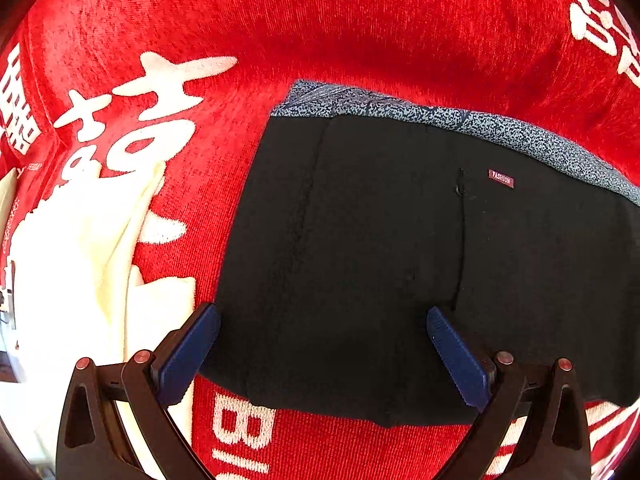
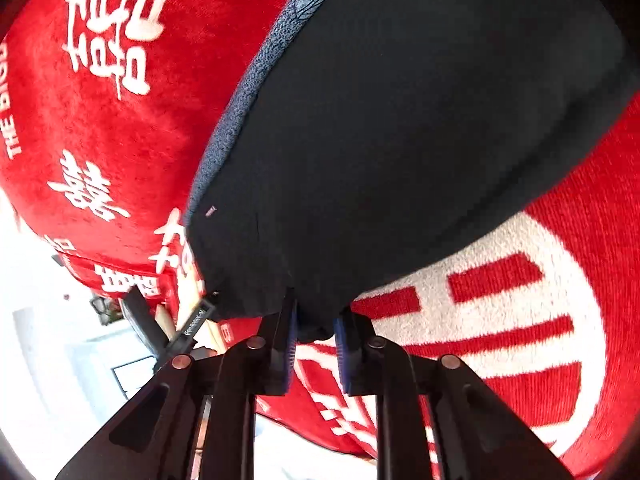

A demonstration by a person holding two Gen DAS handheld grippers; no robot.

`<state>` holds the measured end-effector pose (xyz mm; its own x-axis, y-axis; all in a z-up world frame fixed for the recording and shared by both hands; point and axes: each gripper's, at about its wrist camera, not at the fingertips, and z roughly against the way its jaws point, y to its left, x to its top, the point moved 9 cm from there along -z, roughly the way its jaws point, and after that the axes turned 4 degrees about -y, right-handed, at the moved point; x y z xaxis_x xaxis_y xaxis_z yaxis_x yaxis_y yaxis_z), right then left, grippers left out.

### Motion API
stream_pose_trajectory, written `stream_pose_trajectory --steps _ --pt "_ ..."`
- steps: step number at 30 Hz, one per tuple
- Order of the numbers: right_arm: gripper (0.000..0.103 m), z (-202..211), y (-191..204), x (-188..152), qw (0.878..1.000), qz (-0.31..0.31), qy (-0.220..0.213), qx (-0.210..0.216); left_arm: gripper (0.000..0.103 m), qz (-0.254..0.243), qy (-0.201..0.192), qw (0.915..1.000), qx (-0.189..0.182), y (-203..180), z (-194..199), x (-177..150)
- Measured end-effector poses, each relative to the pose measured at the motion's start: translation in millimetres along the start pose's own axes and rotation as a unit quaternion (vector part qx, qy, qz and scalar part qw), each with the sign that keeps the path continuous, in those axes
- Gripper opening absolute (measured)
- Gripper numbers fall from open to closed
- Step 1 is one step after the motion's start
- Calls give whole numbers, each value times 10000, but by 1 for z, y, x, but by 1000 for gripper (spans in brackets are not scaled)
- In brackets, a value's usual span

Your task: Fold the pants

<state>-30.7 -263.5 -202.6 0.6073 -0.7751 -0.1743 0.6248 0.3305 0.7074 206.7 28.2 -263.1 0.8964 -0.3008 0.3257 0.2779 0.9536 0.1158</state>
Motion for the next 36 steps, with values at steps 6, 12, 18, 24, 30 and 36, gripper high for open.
stream_pose_trajectory --steps 6,12,18,24,30,36 --pt "0 3 -21 -19 9976 296 1 -628 103 -86 -59 9999 -3 1 -2 1" --pt "15 36 -16 -25 9865 1145 102 -1169 103 -174 -57 9997 -141 -19 32 14" --pt "59 69 25 41 9407 2553 -747 -2106 103 -421 69 9990 145 -41 11 32" --pt "58 34 -9 70 9078 2874 -390 -3029 103 -445 -59 9988 210 -46 -6 29" --pt "62 32 0 64 8790 3429 -565 -3266 103 -438 144 9986 269 -44 -7 33" --pt "69 30 0 66 8860 3404 -490 -3109 103 -240 -119 9992 296 -51 2 68"
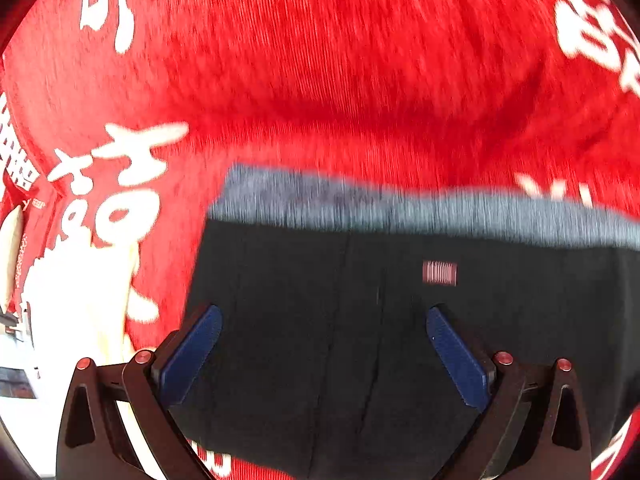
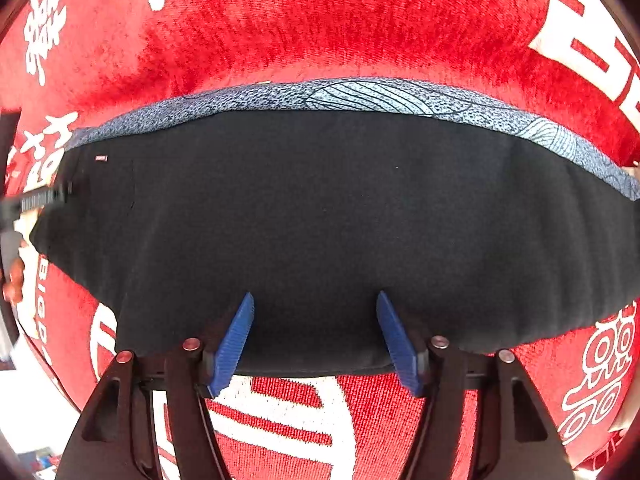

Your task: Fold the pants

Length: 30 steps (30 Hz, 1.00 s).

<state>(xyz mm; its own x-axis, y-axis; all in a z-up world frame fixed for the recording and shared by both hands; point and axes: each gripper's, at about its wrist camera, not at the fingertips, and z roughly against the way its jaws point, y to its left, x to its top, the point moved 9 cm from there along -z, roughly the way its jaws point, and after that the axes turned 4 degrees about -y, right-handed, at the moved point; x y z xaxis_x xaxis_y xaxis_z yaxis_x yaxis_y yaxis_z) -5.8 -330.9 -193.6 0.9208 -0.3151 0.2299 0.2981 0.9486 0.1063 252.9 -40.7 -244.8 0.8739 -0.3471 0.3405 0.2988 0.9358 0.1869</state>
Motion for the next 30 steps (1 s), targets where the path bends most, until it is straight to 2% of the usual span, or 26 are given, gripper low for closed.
stream_pose_trajectory --steps 2,3,6,8,10,14,18,24,30 --pt "71 -1 4 1 10000 47 -44 -19 103 61 19 9997 239 6 -15 14" --pt "71 -1 3 -2 10000 39 -68 -8 103 93 161 9993 314 8 -29 16" --pt "79 -3 8 -6 9999 75 -91 67 103 529 301 9980 197 12 -42 19" --pt "81 -5 13 -6 9998 167 -76 68 103 493 428 9972 355 11 -37 19" --pt "81 -3 16 -6 9998 192 -78 37 103 285 468 9979 357 4 -25 17" --pt "81 8 11 -5 9997 -40 -91 201 103 -58 328 9994 -17 -23 11 3" --pt "82 33 -9 -12 9984 -395 -231 326 103 -422 198 9979 -444 -74 49 -21" --pt "82 55 -59 -33 9947 -989 -235 162 103 -1076 47 9906 -844 -157 77 -47" --pt "82 63 -118 -58 9865 -1631 -134 -42 103 -940 137 9887 -1156 -231 91 -49"
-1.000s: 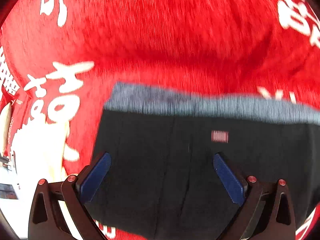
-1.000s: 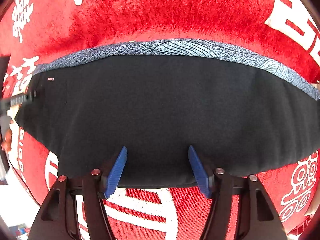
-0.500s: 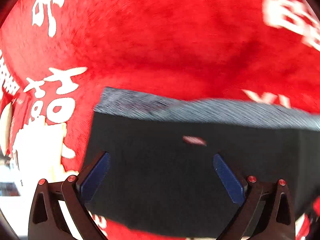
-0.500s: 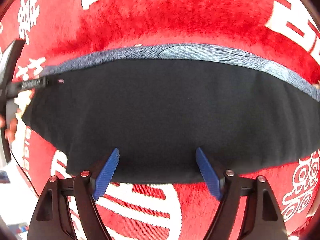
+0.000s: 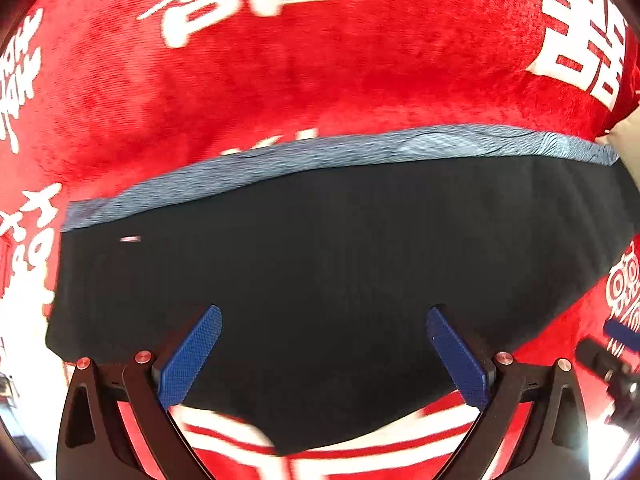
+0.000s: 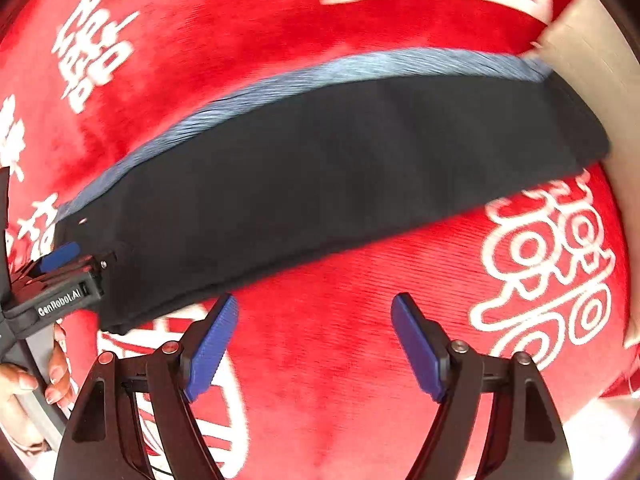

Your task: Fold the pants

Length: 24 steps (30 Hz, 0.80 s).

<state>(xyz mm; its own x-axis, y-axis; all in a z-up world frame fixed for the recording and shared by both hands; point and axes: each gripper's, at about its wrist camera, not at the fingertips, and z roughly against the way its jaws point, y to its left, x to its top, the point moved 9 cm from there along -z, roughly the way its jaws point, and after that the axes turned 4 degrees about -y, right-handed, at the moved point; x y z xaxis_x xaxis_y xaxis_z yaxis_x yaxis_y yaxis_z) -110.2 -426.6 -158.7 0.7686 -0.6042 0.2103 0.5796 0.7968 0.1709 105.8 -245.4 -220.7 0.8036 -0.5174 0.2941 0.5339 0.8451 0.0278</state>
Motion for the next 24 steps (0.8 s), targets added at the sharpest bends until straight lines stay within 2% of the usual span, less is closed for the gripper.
stream_pose_trajectory --steps 3,4,5,7,9,13,16,18,21,24 --pt "81 7 -25 1 9997 -255 -40 15 103 25 -1 10000 -53 -21 -2 8" --pt "74 11 -32 2 9995 -317 -74 38 103 -14 -25 10000 -39 -37 3 11" --pt "60 14 -36 4 9992 -375 -149 64 103 -58 -56 10000 -5 -43 2 16" --pt "44 23 -49 18 9983 -441 -357 119 103 -83 -150 9998 127 -49 -1 24" --pt "39 26 -54 39 9971 -511 -522 219 103 17 -227 9993 284 -53 -5 37" --pt "38 8 -55 96 9957 -443 -739 331 103 529 -192 9979 334 -54 -25 58" --pt "38 -18 -46 130 9957 -302 -727 487 103 560 116 9974 439 -58 -47 48" --pt "38 -38 -44 145 9967 -140 -651 465 103 654 -172 9968 415 -61 -45 42" --pt "36 -51 -54 162 9963 196 -796 270 103 825 -255 9960 224 -60 -45 34" --pt "36 -49 -92 175 9939 252 -1033 -290 103 750 -321 9962 297 -61 -45 33"
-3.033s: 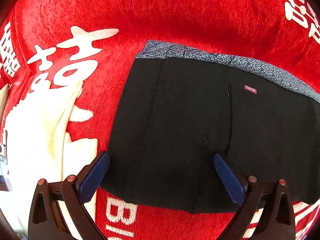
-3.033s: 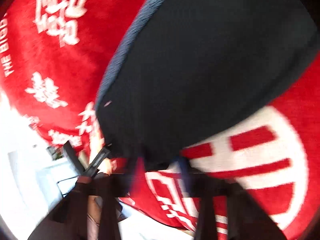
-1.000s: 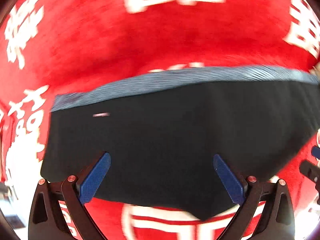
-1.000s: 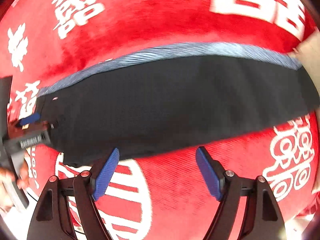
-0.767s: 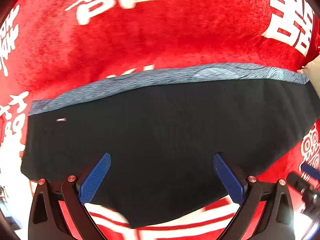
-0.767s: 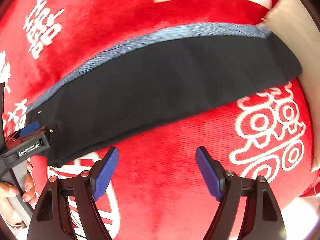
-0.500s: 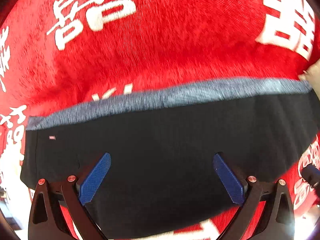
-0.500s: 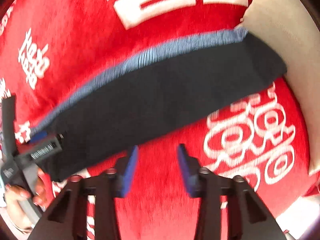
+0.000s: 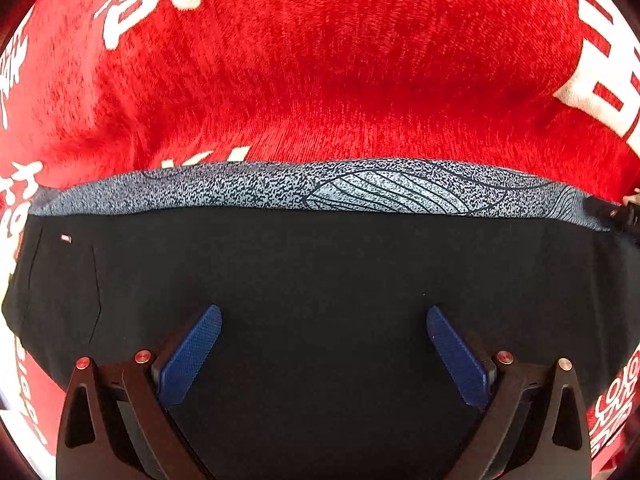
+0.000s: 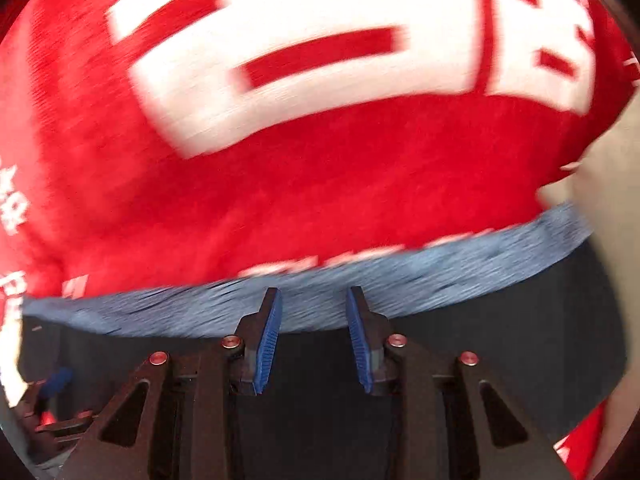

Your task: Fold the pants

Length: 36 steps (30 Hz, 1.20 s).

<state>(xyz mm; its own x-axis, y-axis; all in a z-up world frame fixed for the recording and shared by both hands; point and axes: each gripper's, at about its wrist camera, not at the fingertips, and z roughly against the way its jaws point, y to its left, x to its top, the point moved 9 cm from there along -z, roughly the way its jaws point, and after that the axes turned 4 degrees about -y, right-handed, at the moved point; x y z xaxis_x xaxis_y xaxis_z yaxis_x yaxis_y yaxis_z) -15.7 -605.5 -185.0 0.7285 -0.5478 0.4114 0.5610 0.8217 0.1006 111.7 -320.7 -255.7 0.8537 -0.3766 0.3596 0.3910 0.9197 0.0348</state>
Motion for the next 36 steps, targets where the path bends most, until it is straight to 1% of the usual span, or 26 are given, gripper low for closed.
stream_pose_trajectory --steps 4,5,7,8,9,10,11,12,14,15,16,17,18,19,20,21,23,25,28,30,31,36 --pt "36 -2 -78 14 9952 -394 -101 -887 103 42 -74 9999 61 -2 1 -4" --pt "39 -2 -95 17 9931 -453 -77 -1079 103 65 -73 9999 79 -2 0 -5" --pt "39 3 -118 23 9889 -499 -1 -1397 103 81 -65 9999 101 -4 4 -8" --pt "40 9 -125 25 9877 -571 15 -1457 103 79 -63 9999 108 -5 4 -8" --pt "43 16 -128 24 9884 -726 9 -1337 103 75 -63 9999 108 -7 4 -9" --pt "51 23 -127 21 9888 -855 24 -1223 103 72 -66 9999 102 -7 5 -8" --pt "54 33 -122 13 9891 -952 58 -1118 103 65 -73 9999 100 -8 4 -8" --pt "54 40 -117 5 9899 -975 86 -1030 103 56 -90 9999 99 -9 5 -8" --pt "54 53 -92 -16 9938 -895 160 -647 103 52 -118 9999 102 -3 1 -7" --pt "55 58 -76 -31 9959 -747 194 -480 103 45 -140 9998 109 -3 1 -7" --pt "60 60 -66 -41 9968 -640 224 -423 103 41 -151 9998 109 -2 1 -6" --pt "67 61 -56 -56 9974 -521 292 -396 103 41 -160 9998 107 -2 2 -7" --pt "70 57 -47 -77 9973 -421 430 -426 103 41 -165 9998 102 -2 3 -8" --pt "70 58 -47 -88 9972 -354 423 -506 103 35 -169 9998 96 -3 3 -9" --pt "71 62 -44 -94 9975 -190 204 -646 103 26 -171 9998 89 -3 4 -9" --pt "71 67 -41 -98 9969 -4 97 -779 103 28 -156 9998 75 -3 4 -9" --pt "71 75 -39 -102 9967 50 125 -796 103 31 -128 9999 40 -3 3 -8" --pt "73 78 -37 -105 9972 -139 249 -685 103 2 -95 10000 22 -3 4 -7" --pt "73 89 -40 -123 9967 -445 451 -510 103 -46 107 9999 67 -3 9 -5" --pt "73 96 -49 -136 9959 -591 493 -476 103 -88 248 9996 82 -5 13 -6" --pt "73 102 -54 -136 9954 -648 507 -484 103 -156 301 9994 52 -9 16 -8" --pt "73 111 -67 -154 9910 -1104 614 -438 103 -711 153 9973 -71 -34 40 -19"
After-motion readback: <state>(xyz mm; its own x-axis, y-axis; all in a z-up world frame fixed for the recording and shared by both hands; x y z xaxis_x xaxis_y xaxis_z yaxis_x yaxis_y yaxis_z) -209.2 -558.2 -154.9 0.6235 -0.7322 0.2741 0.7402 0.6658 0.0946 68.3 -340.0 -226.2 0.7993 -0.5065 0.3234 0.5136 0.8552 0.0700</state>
